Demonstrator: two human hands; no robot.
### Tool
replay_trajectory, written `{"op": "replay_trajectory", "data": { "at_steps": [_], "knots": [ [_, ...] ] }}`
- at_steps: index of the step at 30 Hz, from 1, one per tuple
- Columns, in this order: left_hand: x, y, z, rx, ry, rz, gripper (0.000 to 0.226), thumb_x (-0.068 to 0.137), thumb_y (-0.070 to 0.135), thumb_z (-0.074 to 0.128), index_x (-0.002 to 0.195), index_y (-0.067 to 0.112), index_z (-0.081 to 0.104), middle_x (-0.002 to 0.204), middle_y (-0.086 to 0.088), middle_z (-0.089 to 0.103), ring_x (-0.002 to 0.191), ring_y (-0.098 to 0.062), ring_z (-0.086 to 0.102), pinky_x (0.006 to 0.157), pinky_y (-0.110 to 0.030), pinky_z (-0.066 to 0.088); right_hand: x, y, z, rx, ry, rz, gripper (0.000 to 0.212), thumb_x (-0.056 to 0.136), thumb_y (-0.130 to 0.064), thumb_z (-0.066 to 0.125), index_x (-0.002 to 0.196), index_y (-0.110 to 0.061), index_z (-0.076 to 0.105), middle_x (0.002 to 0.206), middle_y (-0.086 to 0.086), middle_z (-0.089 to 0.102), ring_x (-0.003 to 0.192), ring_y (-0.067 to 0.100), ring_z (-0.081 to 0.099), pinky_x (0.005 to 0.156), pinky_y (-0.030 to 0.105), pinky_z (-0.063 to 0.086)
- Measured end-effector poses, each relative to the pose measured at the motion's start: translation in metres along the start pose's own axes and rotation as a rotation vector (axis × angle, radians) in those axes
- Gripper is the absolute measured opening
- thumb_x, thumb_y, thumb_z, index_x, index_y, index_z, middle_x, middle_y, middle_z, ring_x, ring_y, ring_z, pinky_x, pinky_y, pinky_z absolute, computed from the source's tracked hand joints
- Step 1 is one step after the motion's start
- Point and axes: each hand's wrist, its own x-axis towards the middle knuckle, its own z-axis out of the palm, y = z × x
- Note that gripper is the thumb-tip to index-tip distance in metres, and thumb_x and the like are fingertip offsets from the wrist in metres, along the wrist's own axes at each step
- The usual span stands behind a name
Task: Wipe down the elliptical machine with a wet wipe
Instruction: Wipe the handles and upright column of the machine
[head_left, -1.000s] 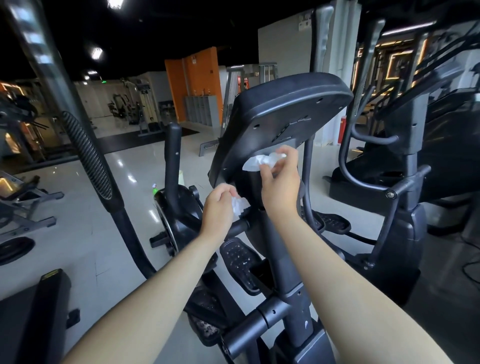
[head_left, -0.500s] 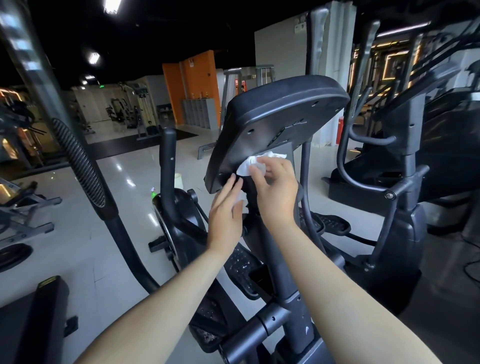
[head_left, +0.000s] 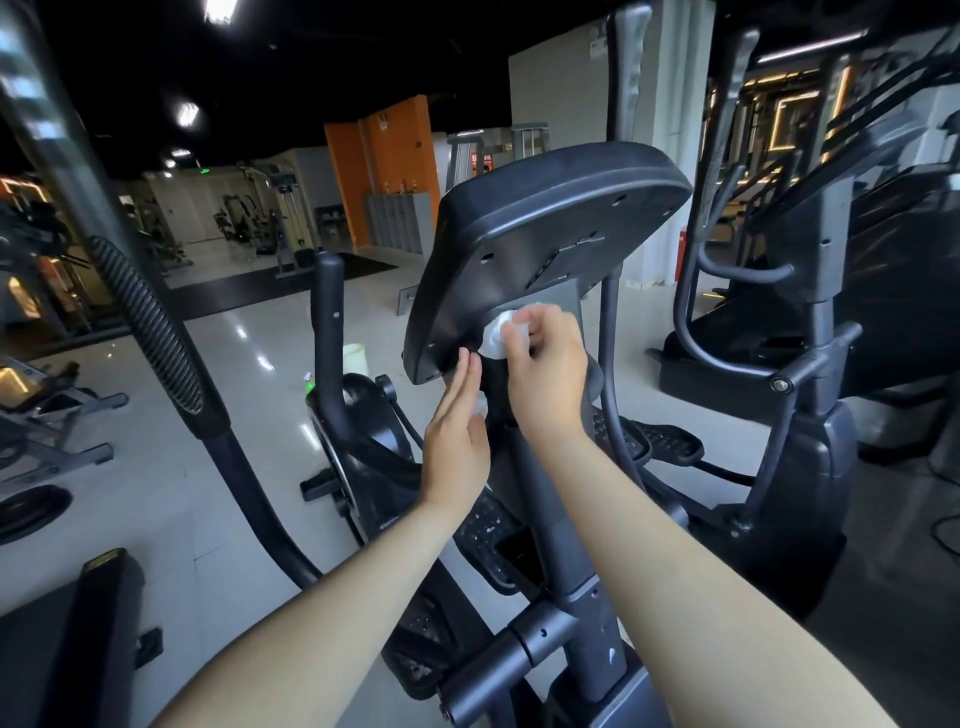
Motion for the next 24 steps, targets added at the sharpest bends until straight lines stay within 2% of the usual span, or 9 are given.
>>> {"op": "replay_trajectory", "data": {
  "at_steps": [3, 8, 10, 12, 15, 18, 21, 24],
  "knots": [
    [0.000, -0.001, -0.001, -0.003, -0.003, -0.010, 0.076, 0.096, -0.016, 0.043, 0.159, 0.025, 0.031, 0.166, 0.018, 0.023, 0.149, 0.008, 0.021, 0.119, -0.012, 0.020, -0.007, 0.012, -0.001, 0.005, 0.001, -0.021, 0.008, 0.097, -0.012, 0.056, 0.093, -0.019, 0.058, 0.098, -0.001, 0.059, 0.087, 0.013, 0.056, 0.075, 0.022, 0.046],
    [-0.002, 0.004, 0.003, 0.030, 0.004, -0.031, 0.070, 0.100, -0.007, 0.043, 0.160, 0.026, 0.029, 0.166, 0.019, 0.021, 0.146, 0.014, 0.018, 0.116, -0.007, 0.017, -0.054, 0.066, -0.021, -0.078, 0.033, 0.165, 0.014, 0.098, -0.011, 0.056, 0.087, -0.018, 0.061, 0.102, -0.004, 0.061, 0.096, 0.006, 0.056, 0.086, 0.031, 0.047],
    [-0.003, 0.007, 0.006, 0.034, 0.003, -0.057, 0.071, 0.099, -0.006, 0.042, 0.161, 0.027, 0.027, 0.166, 0.021, 0.018, 0.147, 0.015, 0.015, 0.116, -0.007, 0.015, -0.057, 0.070, -0.025, -0.082, 0.027, 0.191, 0.017, 0.095, -0.009, 0.056, 0.083, -0.019, 0.062, 0.102, -0.004, 0.064, 0.099, 0.010, 0.057, 0.090, 0.034, 0.049],
    [-0.004, 0.008, 0.007, 0.028, 0.002, -0.075, 0.073, 0.099, -0.006, 0.041, 0.161, 0.028, 0.025, 0.166, 0.022, 0.016, 0.149, 0.012, 0.014, 0.119, -0.010, 0.016, -0.047, 0.060, -0.025, -0.063, -0.003, 0.189, 0.020, 0.094, -0.010, 0.055, 0.081, -0.022, 0.063, 0.099, -0.005, 0.063, 0.100, 0.014, 0.060, 0.086, 0.030, 0.048],
    [-0.005, 0.009, 0.007, 0.029, -0.010, -0.085, 0.080, 0.095, -0.011, 0.042, 0.162, 0.028, 0.023, 0.166, 0.023, 0.014, 0.149, 0.013, 0.012, 0.118, -0.010, 0.014, -0.020, 0.032, -0.016, -0.013, -0.031, 0.122, 0.015, 0.094, -0.012, 0.057, 0.083, -0.019, 0.065, 0.095, -0.002, 0.061, 0.088, 0.014, 0.060, 0.074, 0.020, 0.043],
    [-0.005, 0.009, 0.006, 0.040, -0.020, -0.084, 0.084, 0.092, -0.016, 0.043, 0.162, 0.027, 0.022, 0.167, 0.021, 0.015, 0.147, 0.016, 0.011, 0.117, -0.008, 0.014, -0.004, 0.014, -0.009, 0.053, -0.037, 0.090, 0.013, 0.092, -0.010, 0.059, 0.084, -0.016, 0.067, 0.096, 0.000, 0.061, 0.082, 0.014, 0.059, 0.072, 0.016, 0.045],
    [-0.004, 0.009, 0.004, 0.048, -0.018, -0.088, 0.083, 0.092, -0.014, 0.041, 0.161, 0.028, 0.024, 0.166, 0.022, 0.017, 0.146, 0.017, 0.013, 0.117, -0.007, 0.014, -0.027, 0.034, -0.016, 0.053, -0.024, 0.174, 0.015, 0.093, -0.010, 0.062, 0.085, -0.020, 0.069, 0.096, -0.004, 0.061, 0.082, 0.011, 0.058, 0.073, 0.012, 0.044],
    [-0.004, 0.011, 0.005, 0.082, -0.019, -0.091, 0.080, 0.094, -0.010, 0.040, 0.162, 0.031, 0.022, 0.166, 0.024, 0.014, 0.147, 0.015, 0.011, 0.117, -0.008, 0.013, -0.057, 0.060, -0.029, 0.048, 0.005, 0.323, 0.018, 0.091, -0.010, 0.063, 0.080, -0.024, 0.068, 0.093, 0.003, 0.064, 0.079, 0.011, 0.058, 0.074, 0.018, 0.042]
  ]
}}
